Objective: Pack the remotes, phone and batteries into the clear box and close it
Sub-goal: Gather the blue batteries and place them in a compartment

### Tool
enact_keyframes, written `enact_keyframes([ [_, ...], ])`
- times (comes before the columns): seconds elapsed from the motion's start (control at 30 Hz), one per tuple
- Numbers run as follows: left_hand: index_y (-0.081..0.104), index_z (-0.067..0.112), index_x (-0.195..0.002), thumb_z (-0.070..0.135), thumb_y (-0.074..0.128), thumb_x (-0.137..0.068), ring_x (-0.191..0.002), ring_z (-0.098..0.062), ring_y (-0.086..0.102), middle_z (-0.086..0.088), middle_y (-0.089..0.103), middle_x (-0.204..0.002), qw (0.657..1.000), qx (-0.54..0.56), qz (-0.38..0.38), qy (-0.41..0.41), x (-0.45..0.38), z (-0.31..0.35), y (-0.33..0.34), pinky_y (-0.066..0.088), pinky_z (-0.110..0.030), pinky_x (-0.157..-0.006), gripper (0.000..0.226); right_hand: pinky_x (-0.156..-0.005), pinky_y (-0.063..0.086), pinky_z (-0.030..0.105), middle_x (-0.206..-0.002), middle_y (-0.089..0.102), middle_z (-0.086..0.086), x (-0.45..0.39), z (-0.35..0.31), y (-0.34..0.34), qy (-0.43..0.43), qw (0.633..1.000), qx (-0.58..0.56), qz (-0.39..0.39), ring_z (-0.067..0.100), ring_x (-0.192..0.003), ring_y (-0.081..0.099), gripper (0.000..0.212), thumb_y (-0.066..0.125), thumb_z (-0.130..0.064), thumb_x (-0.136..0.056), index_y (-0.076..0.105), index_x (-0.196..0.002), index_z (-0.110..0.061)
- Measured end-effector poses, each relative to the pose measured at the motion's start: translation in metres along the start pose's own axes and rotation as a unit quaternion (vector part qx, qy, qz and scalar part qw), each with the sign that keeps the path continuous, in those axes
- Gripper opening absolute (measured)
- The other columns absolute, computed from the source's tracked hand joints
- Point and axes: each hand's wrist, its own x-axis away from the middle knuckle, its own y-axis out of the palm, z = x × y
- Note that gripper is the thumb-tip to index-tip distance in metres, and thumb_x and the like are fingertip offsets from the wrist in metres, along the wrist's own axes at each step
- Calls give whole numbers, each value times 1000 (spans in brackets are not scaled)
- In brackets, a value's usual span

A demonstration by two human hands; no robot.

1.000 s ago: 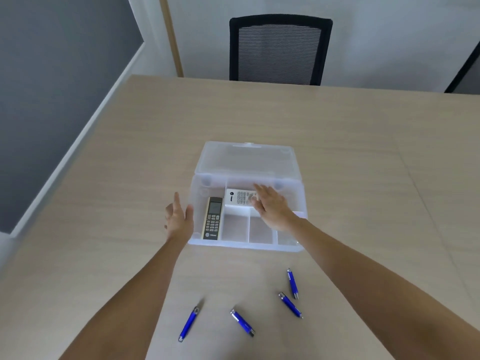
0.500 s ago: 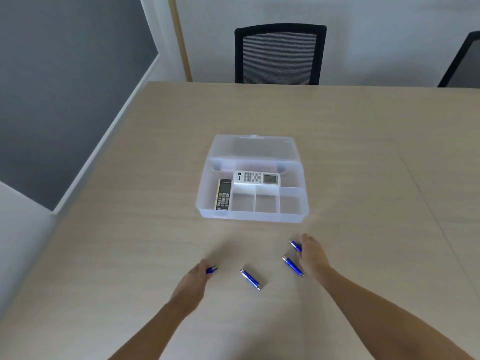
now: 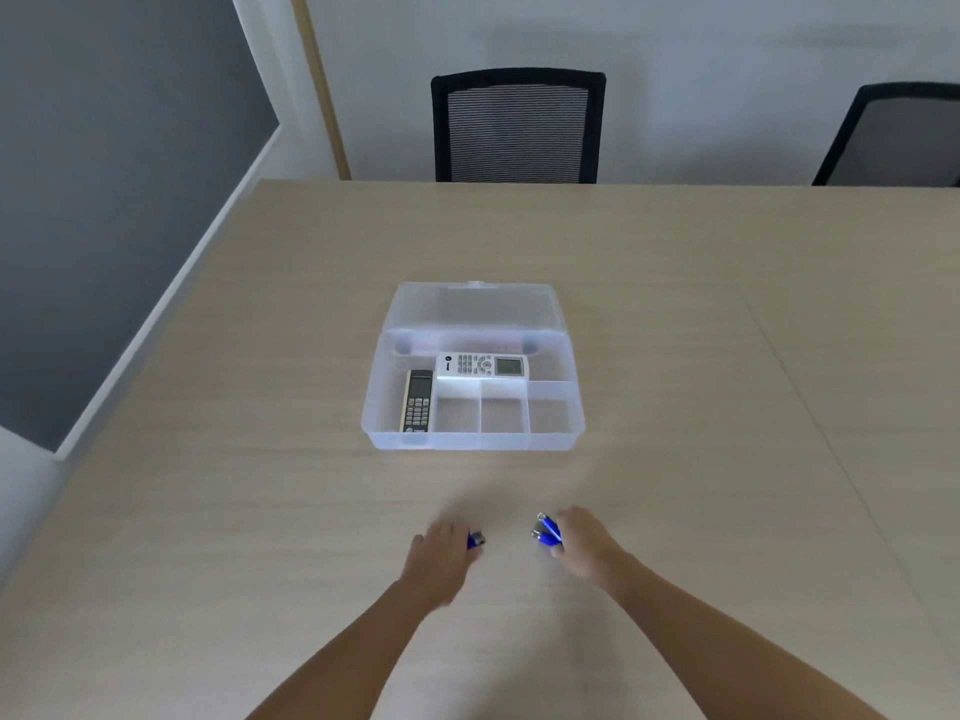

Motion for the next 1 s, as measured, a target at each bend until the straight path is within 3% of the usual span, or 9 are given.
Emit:
enact_keyframes([
  [0.07,45,8,-106,30,40,-101,-78,-25,57,-13,63,-98,973,223,8,-54,-4,0,-19,47,-31,-70,23,-60,30,25,-63,40,-1,-5,-5,-17,9,999,-37,16,19,-77,44,18,56,-14,-85,46,-69,-14],
  [0.13,42,9,-91,19,42,-102,-58,-16,48,-8,57,-78,903,419,19,-95,-11,0,-43,44,-16,-50,15,-59,31,26,-67,51,7,-15,-9,-49,25,989,-118,81,20,-70,48,23,53,-23,-85,48,-66,-10],
  [0.23,44,10,-88,14,42,-102,-57,-15,47,-6,51,-74,810,571,11,-133,-24,-1,-80,39,-18,-48,15,-46,30,17,-55,52,4,-44,-14,-103,52,954,-236,176,20,-53,45,34,56,-19,-85,46,-53,-11],
  [0.37,47,9,-98,-1,34,-99,-64,-19,54,-8,55,-81,744,652,-17,-149,-44,-3,-115,38,-24,-51,16,-40,33,18,-57,45,6,-90,-29,-134,110,956,-239,130,22,-54,44,38,58,-9,-81,35,-51,-13],
  [0.47,47,4,-112,-3,36,-97,-73,-18,65,-8,61,-93,766,622,-30,-160,-58,-3,-125,48,-24,-58,20,-55,60,26,-75,53,8,-119,-32,-120,148,953,-260,58,26,-73,58,31,58,-1,-80,39,-59,-12],
  [0.6,45,5,-122,-3,49,-94,-76,-21,71,-12,64,-102,789,597,-43,-135,-80,2,-130,55,-24,-63,29,-60,61,35,-81,56,9,-141,-29,-111,170,947,-271,5,29,-79,62,33,62,6,-80,42,-62,-13],
  [0.73,41,20,-125,-2,56,-92,-69,-23,72,-17,60,-99,825,560,-43,-63,-105,27,-132,56,-22,-58,43,-76,58,35,-79,65,12,-149,-21,-133,74,992,-100,-15,32,-92,72,14,68,-9,-80,55,-74,-8],
  [0.9,64,5,-96,-10,45,-89,-72,-31,65,-10,56,-87,907,419,-39,2,-147,86,-121,43,-22,-52,25,-56,59,25,-64,68,15,-156,14,-183,78,970,-218,78,21,-47,64,23,60,-2,-83,55,-62,-9],
  [1.0,64,-4,-113,-9,47,-89,-98,-33,64,-18,60,-113,948,310,-70,-17,-172,118,-104,37,-14,-56,30,-43,57,25,-63,62,14,-155,31,-203,97,939,-295,149,19,-41,59,8,65,-1,-84,61,-77,-2],
])
